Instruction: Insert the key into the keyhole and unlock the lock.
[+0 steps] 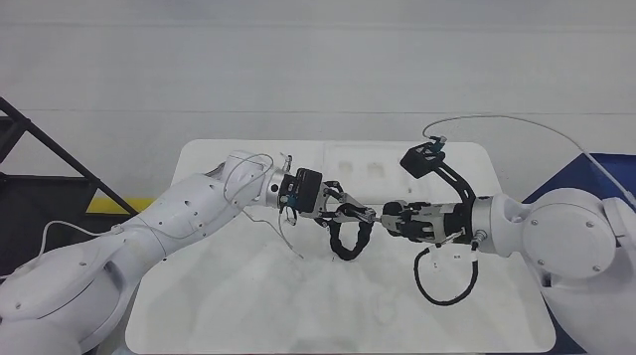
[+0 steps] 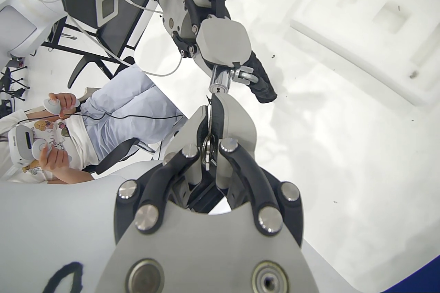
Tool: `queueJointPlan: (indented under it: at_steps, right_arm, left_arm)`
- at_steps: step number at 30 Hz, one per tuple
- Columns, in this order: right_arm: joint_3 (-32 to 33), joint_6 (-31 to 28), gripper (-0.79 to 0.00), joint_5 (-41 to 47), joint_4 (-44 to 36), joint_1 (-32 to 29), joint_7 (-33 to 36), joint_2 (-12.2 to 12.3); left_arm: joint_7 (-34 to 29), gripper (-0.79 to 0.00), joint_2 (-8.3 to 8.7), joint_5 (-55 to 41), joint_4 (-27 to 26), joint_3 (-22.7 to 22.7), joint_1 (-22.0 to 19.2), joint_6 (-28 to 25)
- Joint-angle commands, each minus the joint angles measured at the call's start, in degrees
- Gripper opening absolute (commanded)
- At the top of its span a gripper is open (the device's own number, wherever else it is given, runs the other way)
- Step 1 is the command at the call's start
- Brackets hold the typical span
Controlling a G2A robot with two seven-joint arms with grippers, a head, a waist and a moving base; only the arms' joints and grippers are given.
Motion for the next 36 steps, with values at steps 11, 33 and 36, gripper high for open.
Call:
queueJointPlan:
  at_steps: [11,33,36]
  right_arm:
    - [-1.2,0.3,-0.785,0.4,0.5,0.6,-0.4,0.3]
    - [-3.0,1.3,-0.785,-0.4,1.4,1.4,-1.9,0.7]
    - [-3.2,0.8,-0.785,0.5,1.7,1.6,-2.2,0.7]
  left_arm:
    - [-0.3,-0.785,0.27,-0.8,-0.7,0.0,-0.1,-0.3]
    - [0.2,-0.785,0.74,-0.9,-1.8,0.0,0.0,0.2]
    - [0.4,-0.785,0.75,-1.1,-1.9,0.0,0.1,0.4]
